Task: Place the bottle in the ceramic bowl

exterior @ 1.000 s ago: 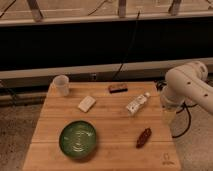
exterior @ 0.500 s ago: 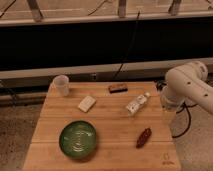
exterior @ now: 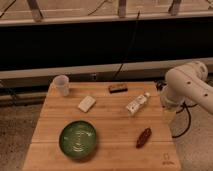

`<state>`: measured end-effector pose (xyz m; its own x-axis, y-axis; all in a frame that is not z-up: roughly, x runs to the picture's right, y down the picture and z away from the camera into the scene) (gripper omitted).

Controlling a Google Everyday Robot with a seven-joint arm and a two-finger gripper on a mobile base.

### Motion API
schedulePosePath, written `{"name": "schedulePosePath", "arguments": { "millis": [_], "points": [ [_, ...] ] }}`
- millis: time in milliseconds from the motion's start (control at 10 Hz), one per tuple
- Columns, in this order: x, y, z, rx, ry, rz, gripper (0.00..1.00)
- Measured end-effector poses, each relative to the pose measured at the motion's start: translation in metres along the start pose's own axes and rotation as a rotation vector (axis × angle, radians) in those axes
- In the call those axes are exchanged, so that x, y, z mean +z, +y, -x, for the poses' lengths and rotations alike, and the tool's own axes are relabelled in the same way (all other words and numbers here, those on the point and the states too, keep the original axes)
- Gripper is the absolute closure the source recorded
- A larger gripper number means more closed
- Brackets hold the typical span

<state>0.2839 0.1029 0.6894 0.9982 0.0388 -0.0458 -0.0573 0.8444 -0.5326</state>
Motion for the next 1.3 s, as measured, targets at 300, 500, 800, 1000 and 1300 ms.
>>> {"name": "schedulePosePath", "arguments": {
  "millis": [300,500,800,1000,1300],
  "points": [
    [0.014,-0.032,0.014,-0.005,-0.031,-0.018,0.2],
    [0.02,-0.036,0.018,-0.006,-0.043,-0.027,0.2],
    [0.031,-0.053,0.026,-0.017,-0.062,-0.034,0.2],
    [0.042,-0.062,0.033,-0.028,-0.074,-0.033,0.2],
    [0.052,-0.07,0.037,-0.038,-0.086,-0.04,0.2]
  ]
}}
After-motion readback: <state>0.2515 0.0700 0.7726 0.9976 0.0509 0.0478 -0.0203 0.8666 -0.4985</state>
